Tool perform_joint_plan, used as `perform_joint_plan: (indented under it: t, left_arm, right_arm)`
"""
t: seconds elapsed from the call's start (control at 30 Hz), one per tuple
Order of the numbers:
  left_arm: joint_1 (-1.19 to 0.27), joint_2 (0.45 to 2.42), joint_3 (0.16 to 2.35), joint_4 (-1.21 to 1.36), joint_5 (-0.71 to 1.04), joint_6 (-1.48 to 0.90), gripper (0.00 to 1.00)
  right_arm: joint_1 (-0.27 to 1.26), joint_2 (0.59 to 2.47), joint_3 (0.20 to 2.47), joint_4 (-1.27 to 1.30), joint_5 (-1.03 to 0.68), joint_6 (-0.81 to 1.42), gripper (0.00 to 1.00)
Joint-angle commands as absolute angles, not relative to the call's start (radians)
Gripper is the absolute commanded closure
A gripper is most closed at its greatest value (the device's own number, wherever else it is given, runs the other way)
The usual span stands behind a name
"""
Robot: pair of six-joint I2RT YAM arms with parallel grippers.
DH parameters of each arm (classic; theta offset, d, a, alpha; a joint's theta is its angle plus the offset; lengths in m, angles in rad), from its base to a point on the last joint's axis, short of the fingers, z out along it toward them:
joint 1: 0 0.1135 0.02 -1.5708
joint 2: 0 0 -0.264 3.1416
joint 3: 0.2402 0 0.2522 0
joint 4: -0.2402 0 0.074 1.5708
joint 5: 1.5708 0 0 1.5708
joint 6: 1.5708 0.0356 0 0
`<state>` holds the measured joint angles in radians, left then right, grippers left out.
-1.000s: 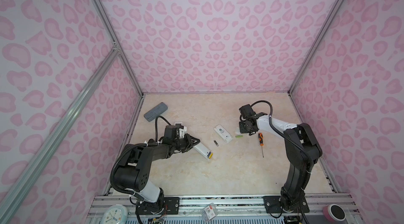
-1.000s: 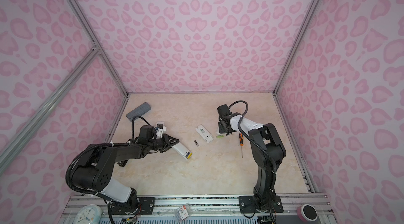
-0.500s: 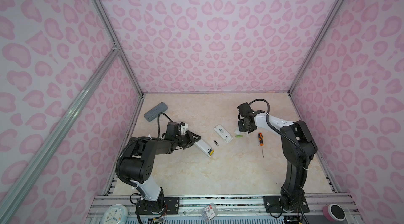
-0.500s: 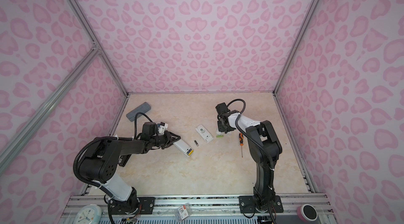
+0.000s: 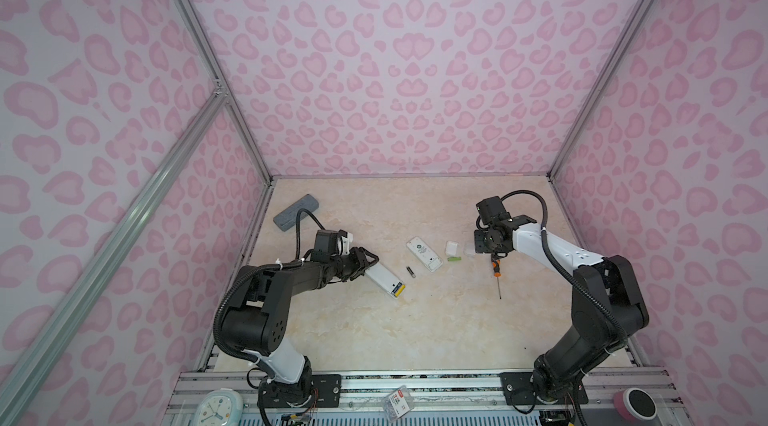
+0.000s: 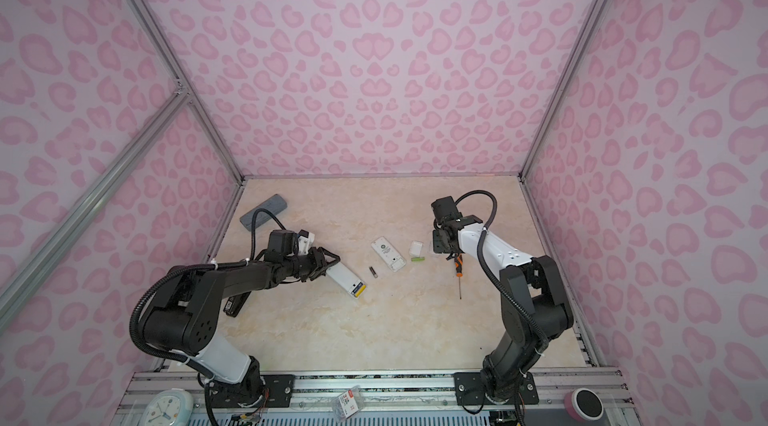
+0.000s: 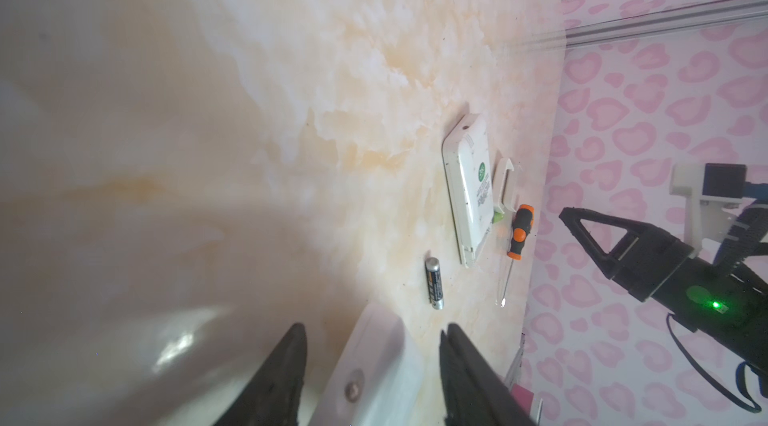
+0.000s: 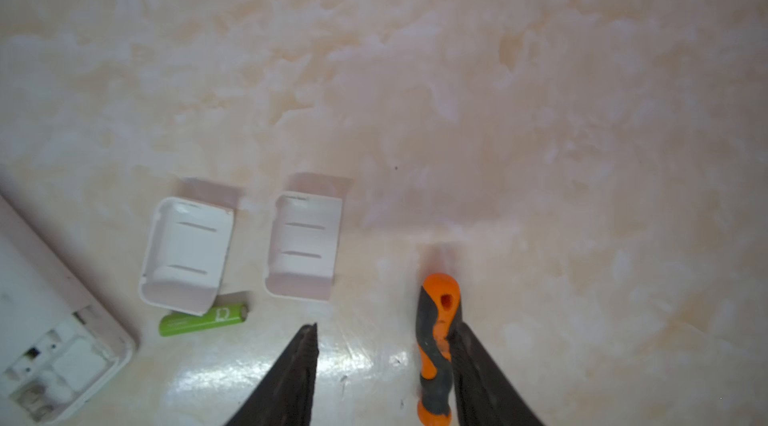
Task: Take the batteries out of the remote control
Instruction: 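Grasp the orange-handled screwdriver with the right gripper while the left holds the remote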
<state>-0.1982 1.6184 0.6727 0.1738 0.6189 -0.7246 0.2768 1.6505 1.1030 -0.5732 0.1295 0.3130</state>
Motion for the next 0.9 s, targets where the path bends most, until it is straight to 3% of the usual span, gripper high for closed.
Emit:
perform_joint_plan:
  t: [0.0,0.3,0.63,0.77,0.87]
  left_arm:
    - [-0.198,1.592,0.704,0.024,0.525,-0.61,0.44]
    - [-0.191,1.528,0.785,-0.16,0.382,-0.497,0.41]
    - [-0.203,1.406,0.763,-0.204,0.383,-0.494,0.42]
    - [-0.228,1.38,0.75,-0.209,0.381,-0.503,0.43]
    - [-0.257,1.361,0.752,-0.214,0.369,-0.512,0.43]
  right_arm:
    - [0.231,1.627,1.043,-0.604,0.099,0.323,0.45]
    - [0.135,1.598,0.948,-0.578,0.025,0.314,0.4]
    - [0.123,1.722,0.96,-0.49,-0.073,0.317,0.4]
    - [0.124,1.76,0.973,-0.471,-0.117,0.329,0.48]
    - [0.124,1.748,0.971,-0.462,-0.136,0.334,0.68]
